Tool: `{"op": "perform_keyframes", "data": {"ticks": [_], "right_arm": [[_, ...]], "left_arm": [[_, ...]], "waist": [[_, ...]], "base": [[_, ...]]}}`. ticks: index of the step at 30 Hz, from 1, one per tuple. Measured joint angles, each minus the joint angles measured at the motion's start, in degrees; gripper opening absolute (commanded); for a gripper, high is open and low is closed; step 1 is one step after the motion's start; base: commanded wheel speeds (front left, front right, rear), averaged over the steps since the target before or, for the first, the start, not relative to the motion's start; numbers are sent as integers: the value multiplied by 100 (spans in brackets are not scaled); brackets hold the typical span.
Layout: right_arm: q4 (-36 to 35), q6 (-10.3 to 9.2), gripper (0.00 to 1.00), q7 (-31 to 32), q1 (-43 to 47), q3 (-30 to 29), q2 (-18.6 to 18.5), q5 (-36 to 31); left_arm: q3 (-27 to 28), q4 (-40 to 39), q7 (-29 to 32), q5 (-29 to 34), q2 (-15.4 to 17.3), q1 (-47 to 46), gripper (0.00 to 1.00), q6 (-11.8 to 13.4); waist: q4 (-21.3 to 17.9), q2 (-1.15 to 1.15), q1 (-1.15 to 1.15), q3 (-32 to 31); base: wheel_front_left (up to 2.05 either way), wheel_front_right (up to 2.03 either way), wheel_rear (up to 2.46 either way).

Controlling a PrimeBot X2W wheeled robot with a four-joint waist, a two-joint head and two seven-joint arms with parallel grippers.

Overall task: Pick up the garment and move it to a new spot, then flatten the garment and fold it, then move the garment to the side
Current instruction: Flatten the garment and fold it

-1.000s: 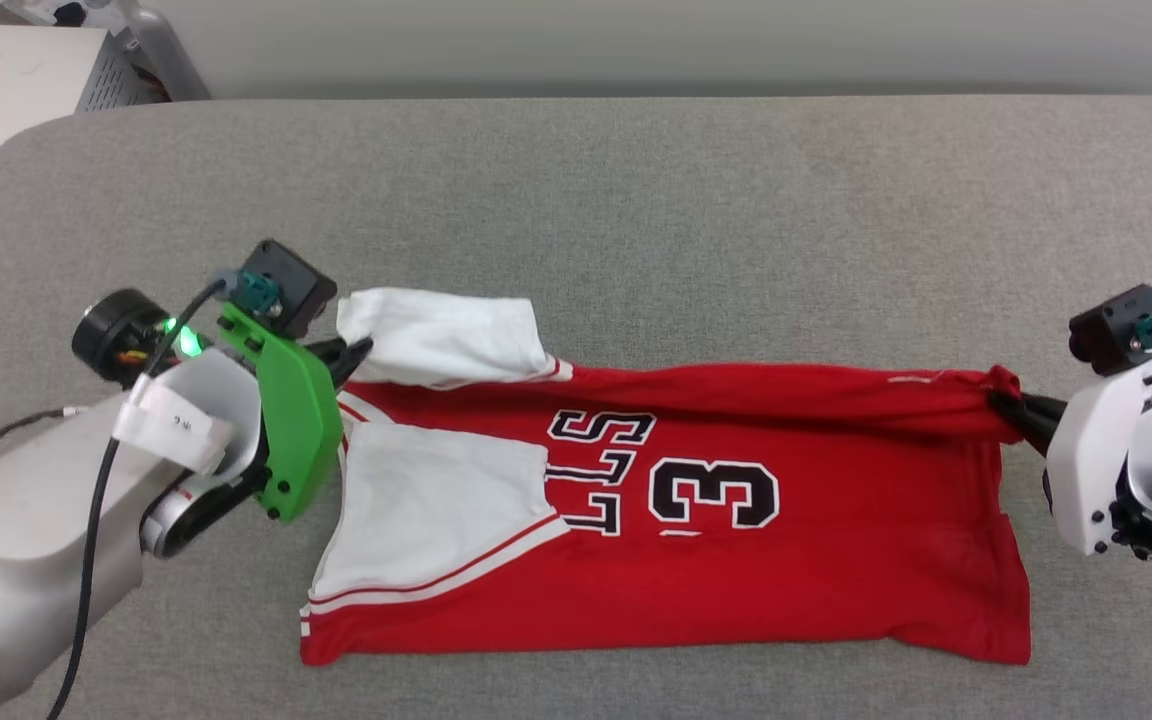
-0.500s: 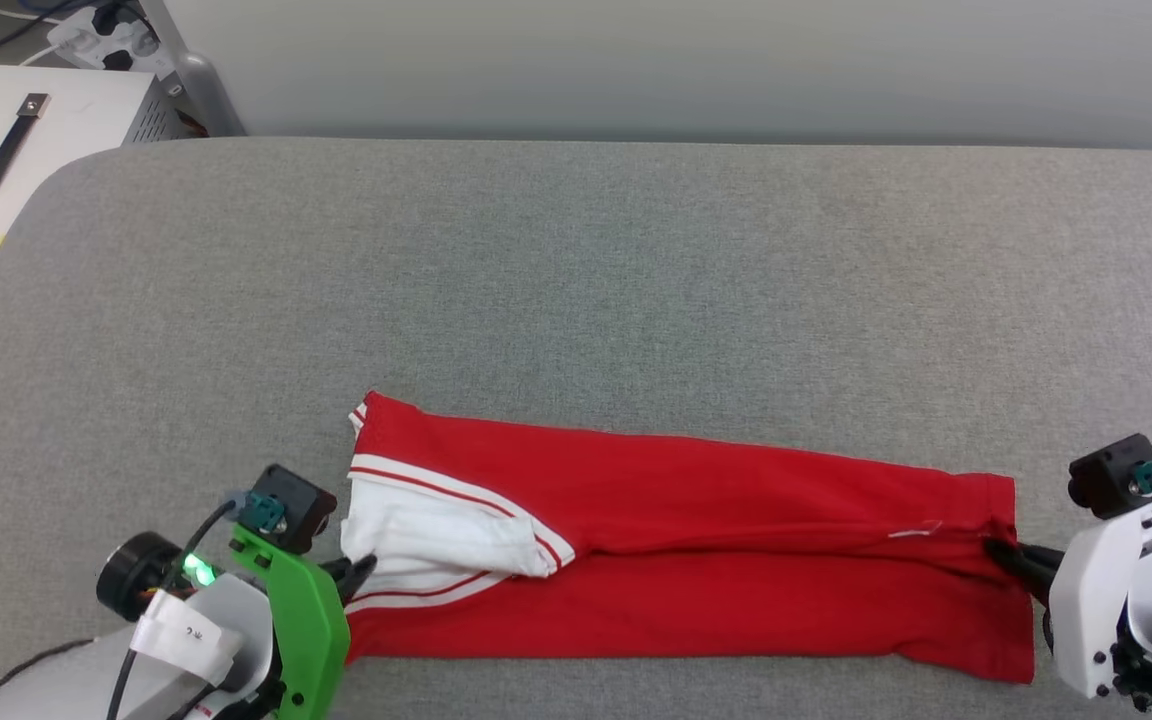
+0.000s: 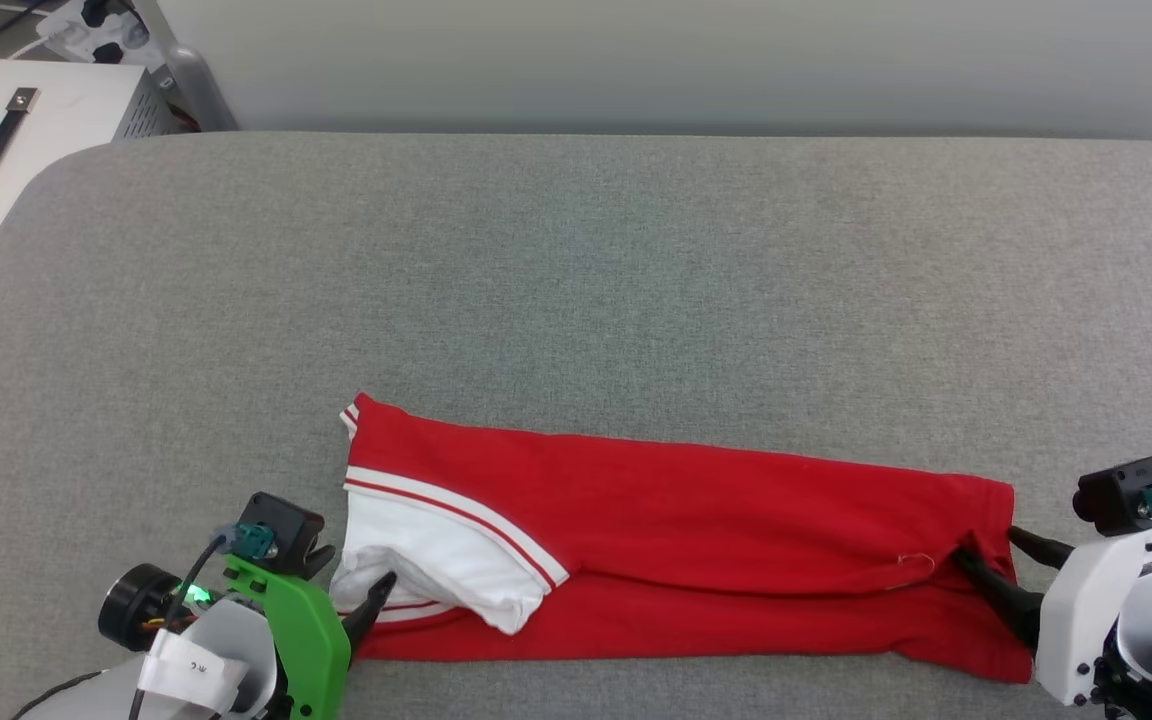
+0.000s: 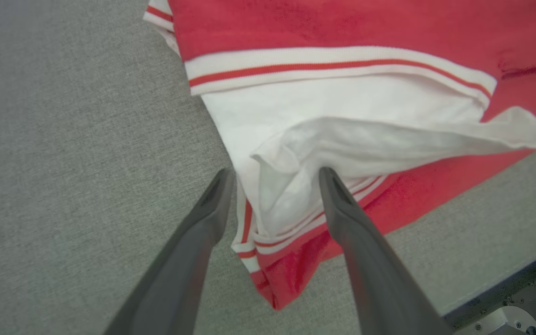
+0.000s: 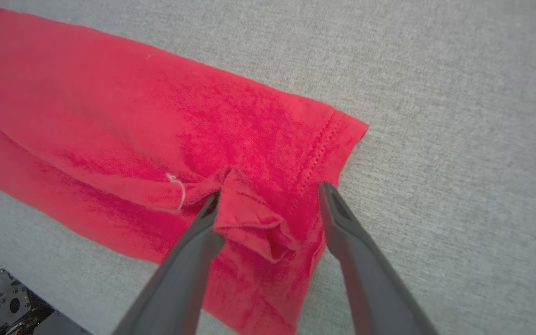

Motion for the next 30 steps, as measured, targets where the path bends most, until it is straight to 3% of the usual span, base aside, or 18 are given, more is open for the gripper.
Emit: {"op": "perform_keyframes", "data": {"ticks": [3,8,16,23,30], "right_arm": [[-271,0,100,-134,115,-255,37,-35],[-866,0,100,-177,333,-856,26,-207],[-1396,0,100,555,555,-1610,-143,-148],[-1225,0,100,1491,775,-1778,-266,460],[-742,0,100,1883,775,-1650,-210,828]], "left_arm": [[102,-51,-313,91,12,57,100,158],[409,-252,-935,137,43,213,100,717],[892,-525,-1386,449,34,475,100,1637],[1640,-811,-1429,1117,-180,792,100,2046],[2675,-1012,-1434,2106,-648,1306,100,2111]], "waist": [[-2,0,0,-95],[1,0,0,-246],[50,0,0,-294],[134,0,0,-220],[255,0,0,-80]], "base": [[0,0,0],[0,0,0],[0,0,0],[0,0,0],[0,0,0]]}}
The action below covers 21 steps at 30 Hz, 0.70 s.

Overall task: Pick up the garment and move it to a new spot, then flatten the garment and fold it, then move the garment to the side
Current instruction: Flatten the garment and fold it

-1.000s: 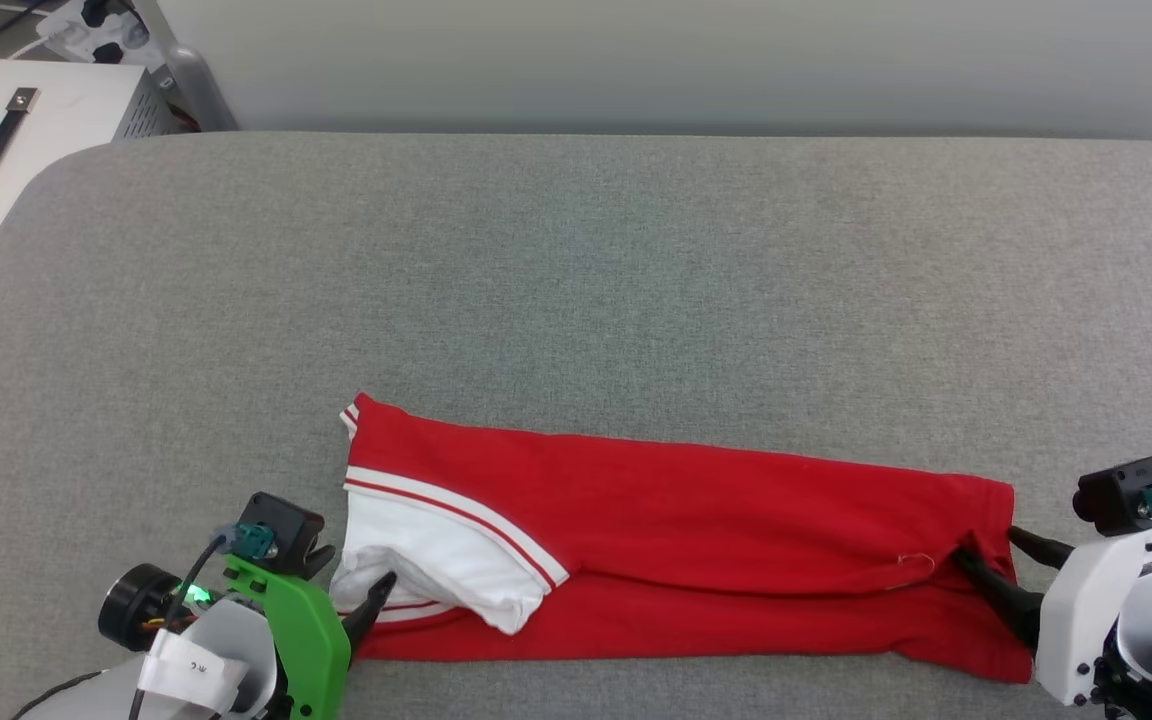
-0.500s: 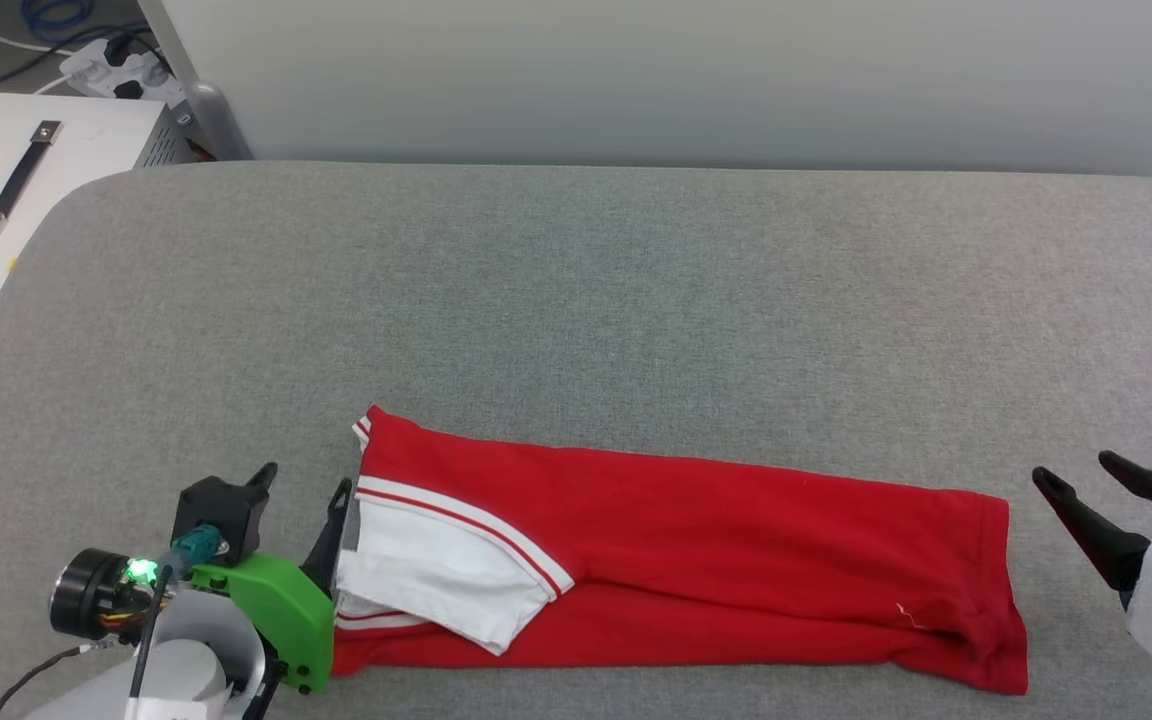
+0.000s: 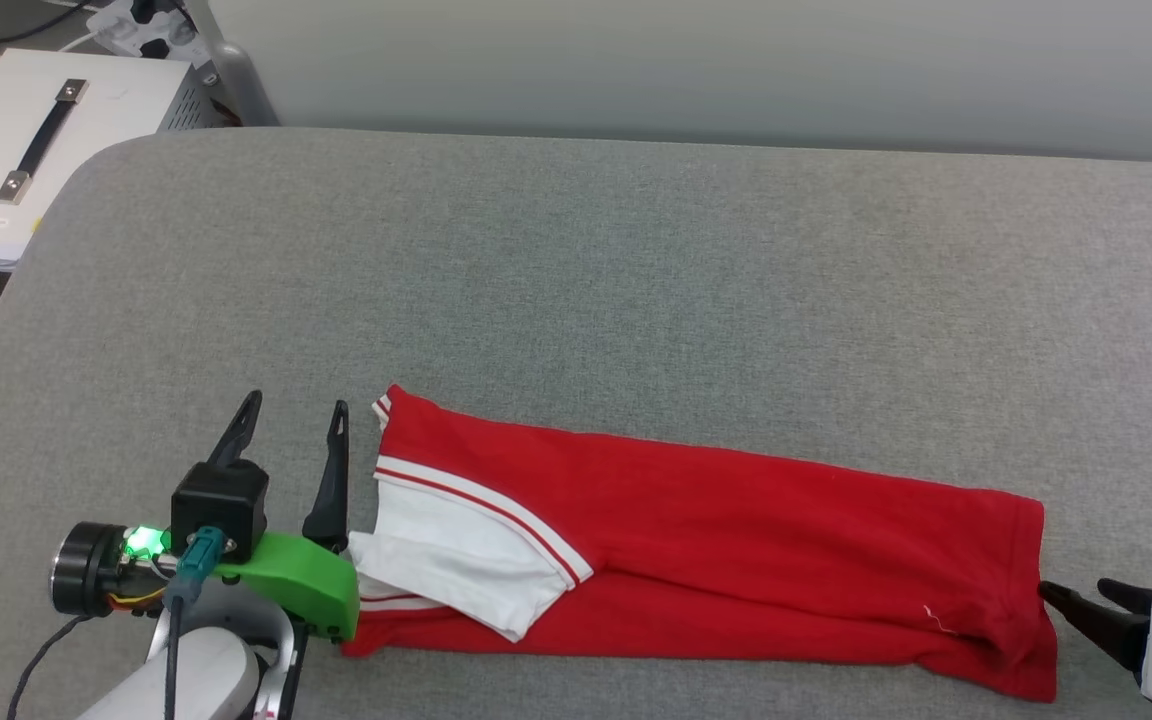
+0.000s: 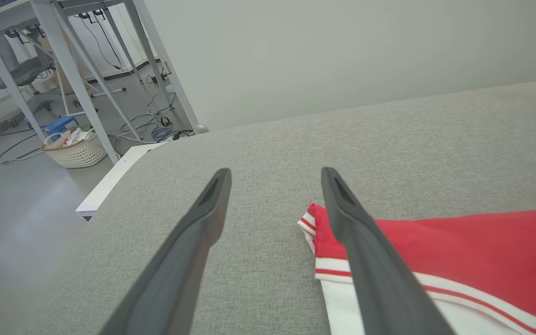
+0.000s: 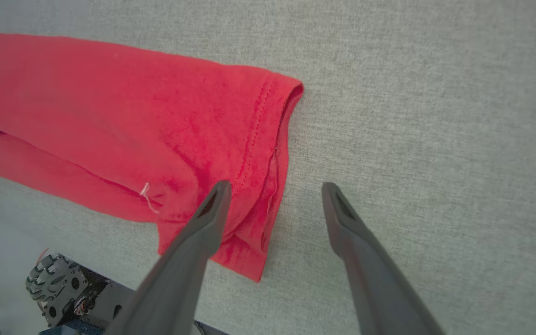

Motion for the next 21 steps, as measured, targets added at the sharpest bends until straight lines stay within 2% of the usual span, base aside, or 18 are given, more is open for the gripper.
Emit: {"op": "perform_keyframes", "data": {"ticks": [7,13,21], "right_arm": [[465,0,100,7,-145,245,134,260],[635,0,100,-105,-407,598,215,408],[797,0,100,-313,-708,1099,220,524]], "left_arm": [[1158,-60,0,1029,-732,604,100,-114],[1886,-24,0,1744,-1363,1010,100,-499],[2441,75,0,2520,-2042,1227,100,-1057]], "waist": [[142,0,0,176],[262,0,0,316],[397,0,0,418]], "base": [[0,0,0],[0,0,0],[0,0,0]]}}
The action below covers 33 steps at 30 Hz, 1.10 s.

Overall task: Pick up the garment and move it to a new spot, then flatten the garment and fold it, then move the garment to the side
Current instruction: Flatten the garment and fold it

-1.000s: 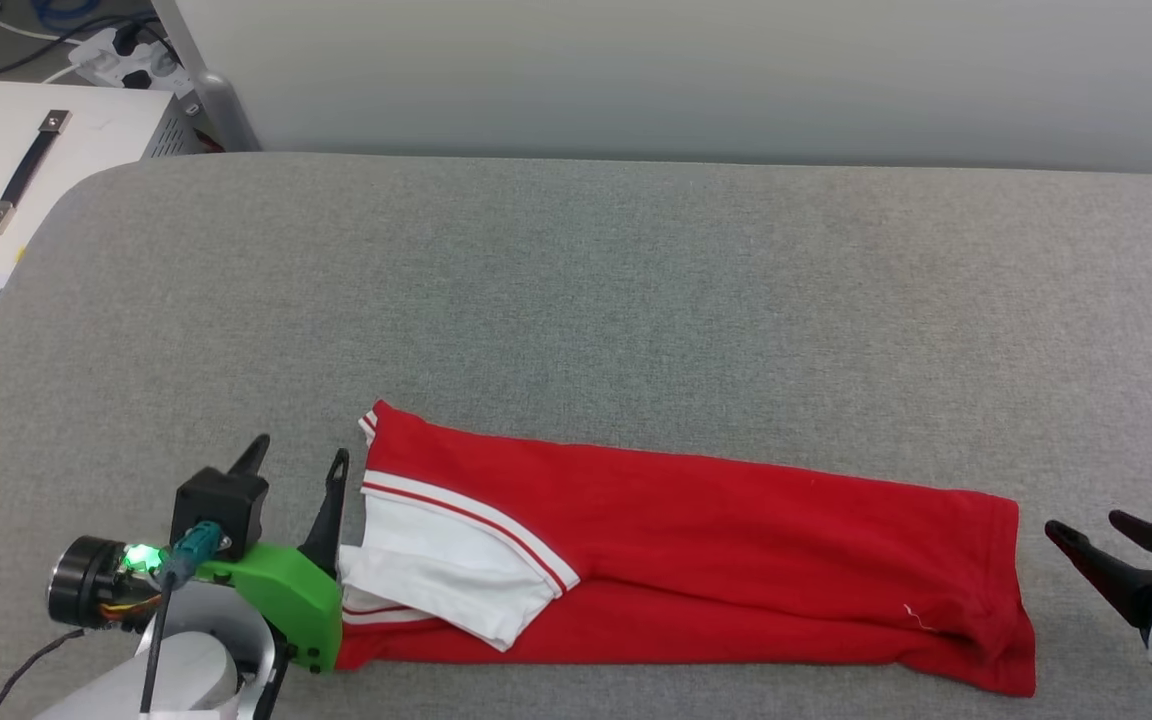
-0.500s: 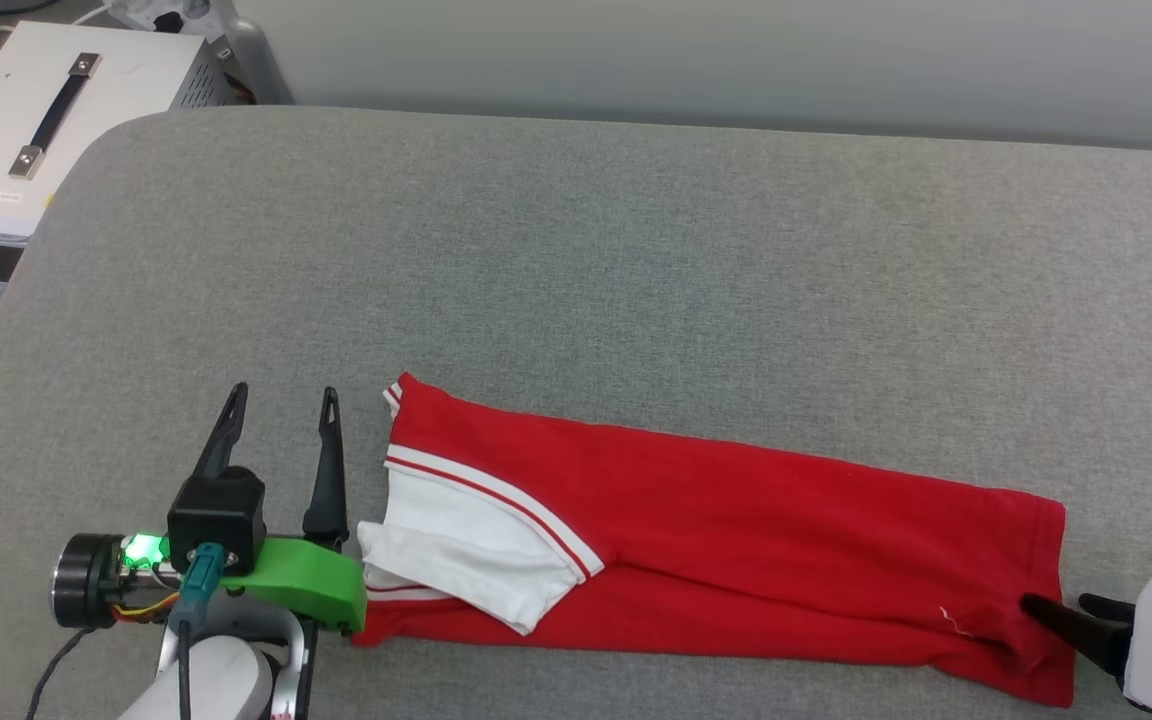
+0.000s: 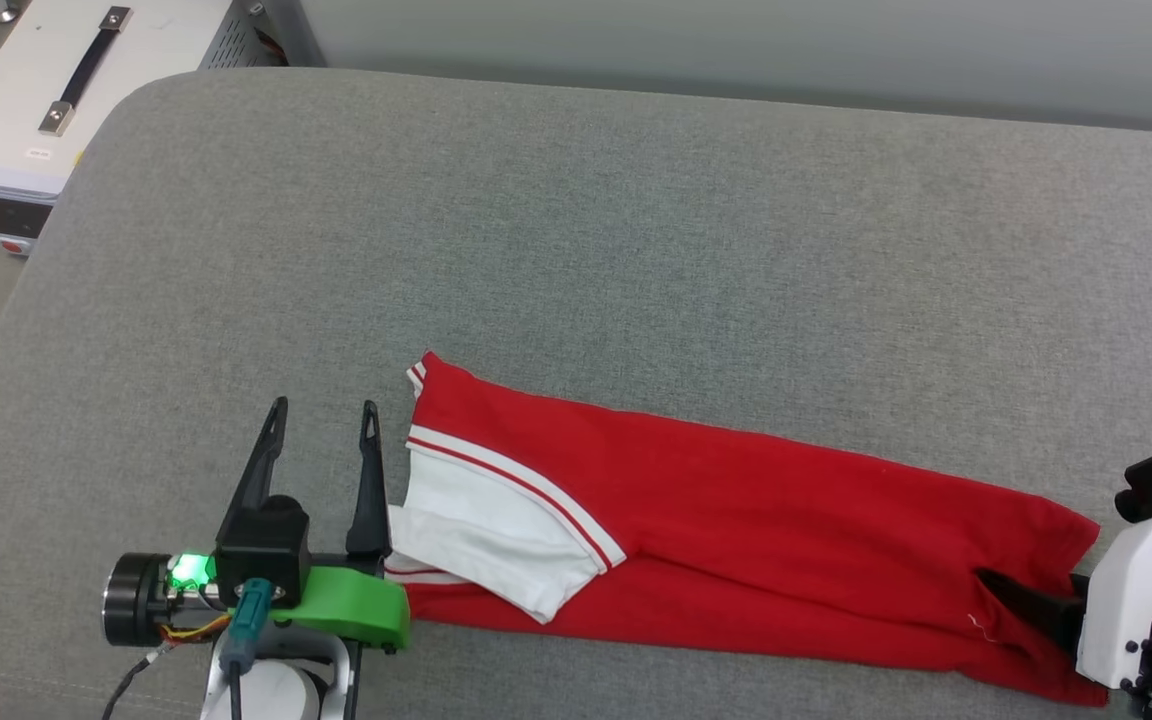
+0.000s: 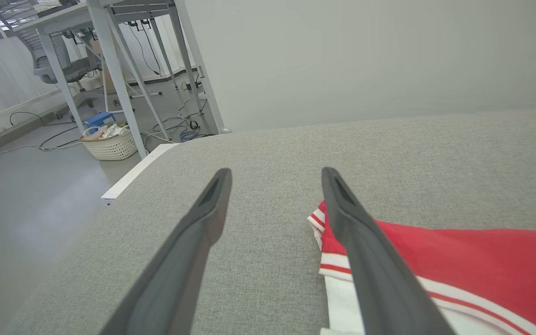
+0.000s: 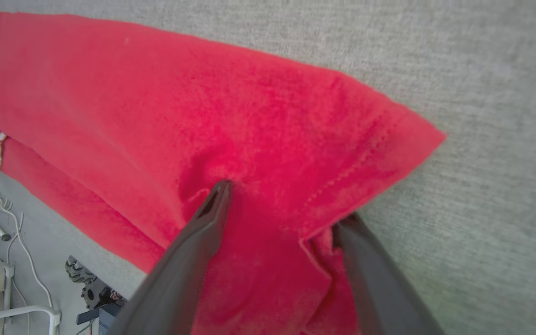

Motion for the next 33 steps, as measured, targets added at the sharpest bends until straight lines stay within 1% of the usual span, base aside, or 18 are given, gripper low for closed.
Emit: {"op": "perform_keyframes", "data": {"ticks": [4,5,12,22,27,30,33], "right_arm": [[100,0,100,-143,-125,259,-24,19],[207,-5,0,-485,-235,500,-159,-2],[403,7,0,-799,-242,567,-299,164],[950,7,0,-1017,-99,225,-971,294],[1287,7,0,-1073,-1,38,-1199,282],[1270,7,0,-1094,76,-15,-1237,301],[1060,4,0,-1099,175,-67,-1240,413]], "left_arm": [[241,53,0,297,-269,126,100,-214],[542,43,0,606,-506,273,100,-407],[861,44,0,873,-699,517,100,-589],[1061,24,0,1104,-831,756,100,-821],[1118,34,0,1194,-859,790,100,-901],[1161,52,0,1215,-877,827,100,-922],[1198,69,0,1248,-887,867,100,-966]], "waist": [[27,0,0,15],[20,0,0,-20],[-39,0,0,-160],[-126,0,0,-389],[-157,0,0,-469],[-176,0,0,-518],[-200,0,0,-572]], "base": [[0,0,0],[0,0,0],[0,0,0],[0,0,0],[0,0,0],[0,0,0],[0,0,0]]}}
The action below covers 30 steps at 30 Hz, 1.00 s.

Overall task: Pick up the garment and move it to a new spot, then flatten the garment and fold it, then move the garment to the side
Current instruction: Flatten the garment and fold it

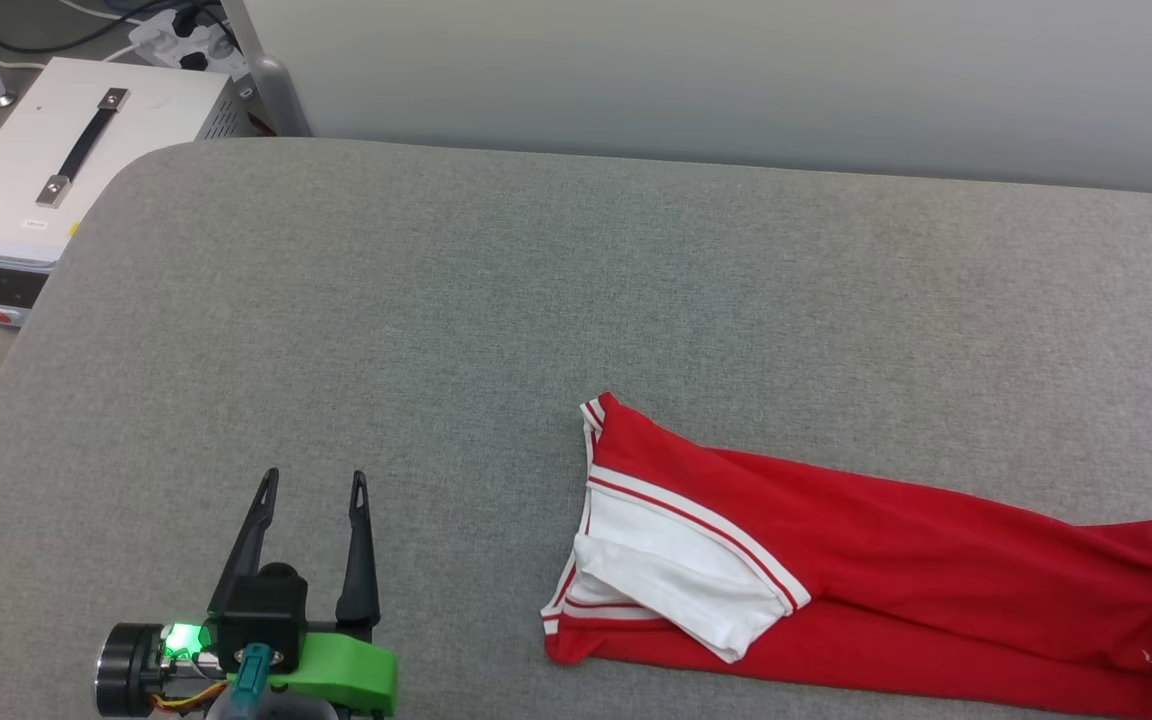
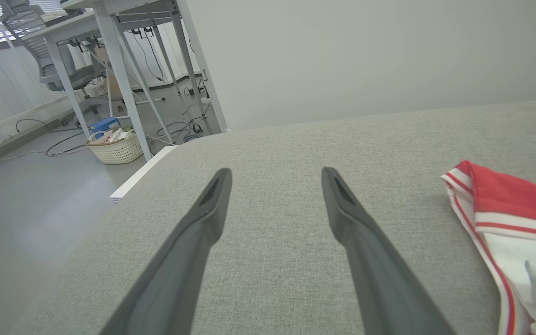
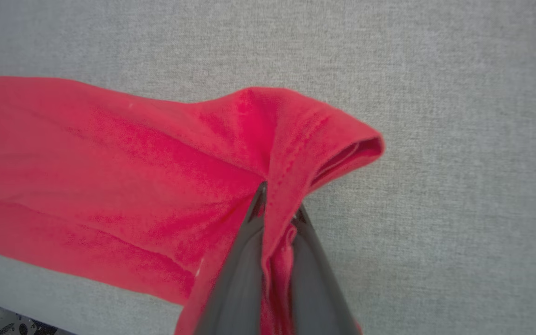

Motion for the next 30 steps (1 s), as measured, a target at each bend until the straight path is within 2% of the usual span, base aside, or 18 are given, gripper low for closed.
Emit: {"op": "perform_keyframes", "data": {"ticks": [6,11,17,24,30], "right_arm": [[-917,-3,0,105,268,-113,7,413],[-1745,-3,0,264,314,-112,59,454],[-2429,-3,0,625,153,96,416,307],[-2554,-3,0,950,-526,592,1046,-101],[-2246,-3,0,1126,-1128,1198,1521,-364]], "left_arm": [[20,11,0,25,-30,41,100,-55],[22,16,0,68,-81,69,100,-99],[-14,34,0,109,-126,62,100,-133],[-63,56,0,127,-182,-16,100,-159],[-88,86,0,136,-255,-120,100,-171]], "waist": [[-44,0,0,-103],[-46,0,0,-101],[25,0,0,-23],[146,0,0,143],[237,0,0,296]], "base": [[0,0,0],[0,0,0],[0,0,0],[0,0,0],[0,0,0]]}}
